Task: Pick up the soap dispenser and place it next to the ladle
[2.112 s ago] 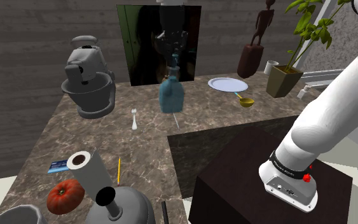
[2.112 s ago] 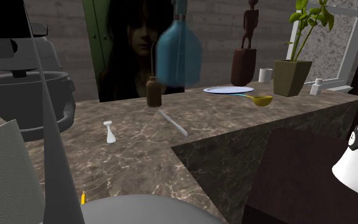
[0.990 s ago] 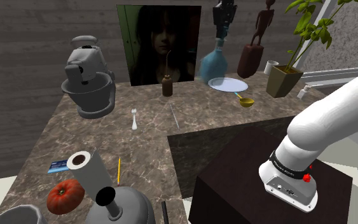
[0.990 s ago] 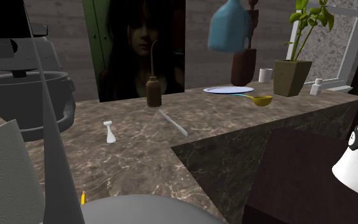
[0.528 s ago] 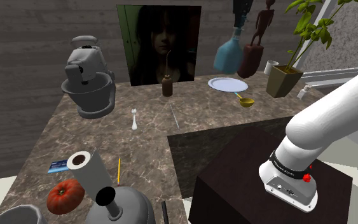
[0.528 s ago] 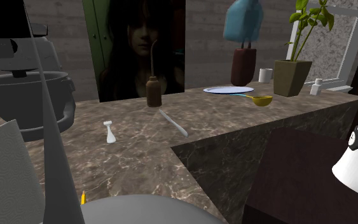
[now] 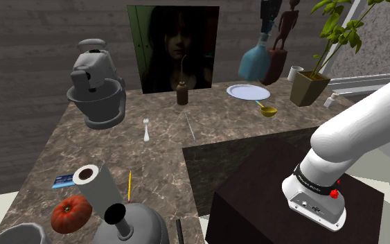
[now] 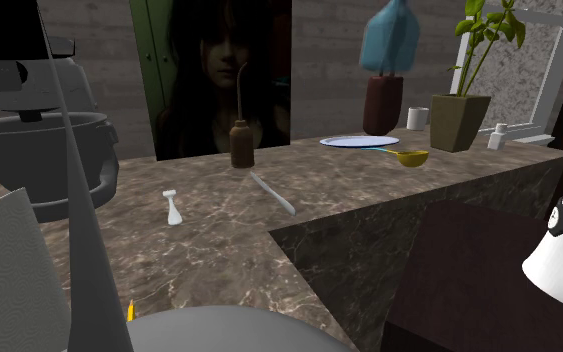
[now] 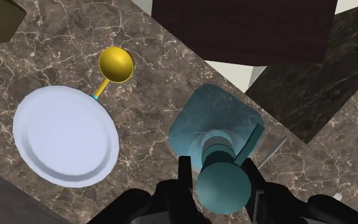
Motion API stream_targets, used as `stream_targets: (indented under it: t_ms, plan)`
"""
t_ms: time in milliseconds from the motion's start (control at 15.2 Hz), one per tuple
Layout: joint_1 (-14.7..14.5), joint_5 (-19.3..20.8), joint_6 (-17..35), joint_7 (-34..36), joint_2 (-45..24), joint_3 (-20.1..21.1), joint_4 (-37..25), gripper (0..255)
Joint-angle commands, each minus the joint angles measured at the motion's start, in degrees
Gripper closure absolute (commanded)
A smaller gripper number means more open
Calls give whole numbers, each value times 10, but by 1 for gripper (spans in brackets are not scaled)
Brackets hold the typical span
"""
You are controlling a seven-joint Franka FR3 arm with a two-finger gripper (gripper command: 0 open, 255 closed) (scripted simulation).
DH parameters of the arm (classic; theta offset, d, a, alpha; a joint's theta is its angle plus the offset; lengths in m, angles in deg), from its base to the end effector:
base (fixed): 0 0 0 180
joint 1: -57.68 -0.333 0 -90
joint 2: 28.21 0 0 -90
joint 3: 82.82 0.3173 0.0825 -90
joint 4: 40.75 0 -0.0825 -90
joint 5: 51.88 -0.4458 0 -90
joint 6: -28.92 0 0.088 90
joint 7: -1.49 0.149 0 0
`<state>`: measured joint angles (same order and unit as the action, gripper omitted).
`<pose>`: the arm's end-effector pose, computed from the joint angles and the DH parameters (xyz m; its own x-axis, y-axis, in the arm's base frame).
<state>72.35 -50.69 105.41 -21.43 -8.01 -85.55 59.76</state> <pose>0.4476 -0.1481 0.6609 0.9934 0.0960 -0.0633 0.0948 -0.9952 -0.0224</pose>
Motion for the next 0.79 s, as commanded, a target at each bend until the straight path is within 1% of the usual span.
stream_targets:
  t_ms: [0,726]
  plan:
    - [0,0,16,0,9,0,24,255]
    - [1,2,101,1,37,-1,137,255]
